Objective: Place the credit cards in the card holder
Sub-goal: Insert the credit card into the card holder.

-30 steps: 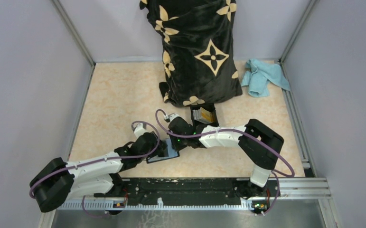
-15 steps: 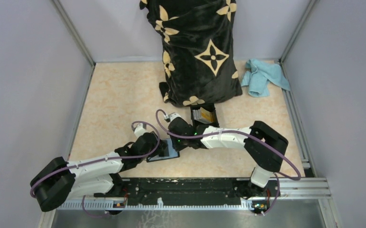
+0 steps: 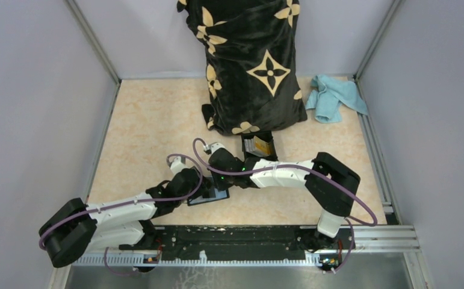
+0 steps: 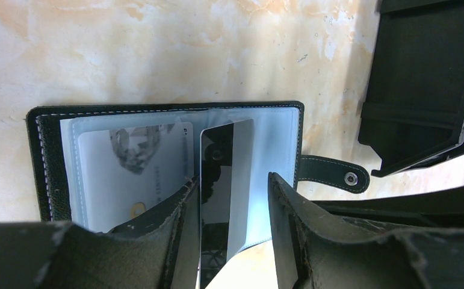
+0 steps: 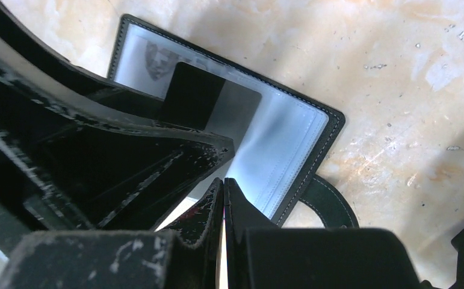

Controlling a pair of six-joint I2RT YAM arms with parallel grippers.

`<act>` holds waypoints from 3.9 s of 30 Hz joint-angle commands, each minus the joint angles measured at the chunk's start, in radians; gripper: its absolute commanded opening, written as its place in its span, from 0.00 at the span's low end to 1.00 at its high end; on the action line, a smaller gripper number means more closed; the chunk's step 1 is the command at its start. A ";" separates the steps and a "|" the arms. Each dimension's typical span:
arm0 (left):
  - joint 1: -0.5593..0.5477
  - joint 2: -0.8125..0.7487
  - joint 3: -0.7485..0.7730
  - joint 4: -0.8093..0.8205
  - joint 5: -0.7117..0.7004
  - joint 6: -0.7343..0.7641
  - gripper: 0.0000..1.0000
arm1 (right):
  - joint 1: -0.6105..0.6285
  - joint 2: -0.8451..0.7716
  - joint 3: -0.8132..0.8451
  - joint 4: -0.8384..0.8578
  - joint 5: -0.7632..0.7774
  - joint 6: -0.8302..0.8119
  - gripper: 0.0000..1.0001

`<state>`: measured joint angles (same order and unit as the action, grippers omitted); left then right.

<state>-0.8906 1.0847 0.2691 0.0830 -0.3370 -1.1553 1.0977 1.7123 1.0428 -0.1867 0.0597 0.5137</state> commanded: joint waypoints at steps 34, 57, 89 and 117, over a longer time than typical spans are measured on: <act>-0.006 -0.158 -0.021 -0.426 -0.066 -0.087 0.62 | 0.005 0.148 -0.080 0.032 0.046 0.129 0.00; -0.006 -0.540 -0.141 -0.423 -0.086 -0.158 0.56 | -0.016 0.146 -0.108 0.054 0.032 0.137 0.00; -0.011 -0.171 0.044 -0.344 -0.056 0.078 0.16 | -0.029 0.007 -0.138 0.012 0.095 0.092 0.06; -0.034 -0.154 0.057 -0.350 -0.069 0.072 0.03 | -0.030 -0.009 -0.158 0.014 0.112 0.090 0.06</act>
<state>-0.9150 0.9119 0.3126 -0.3008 -0.4110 -1.0946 1.0782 1.7226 0.9195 -0.0963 0.1280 0.6247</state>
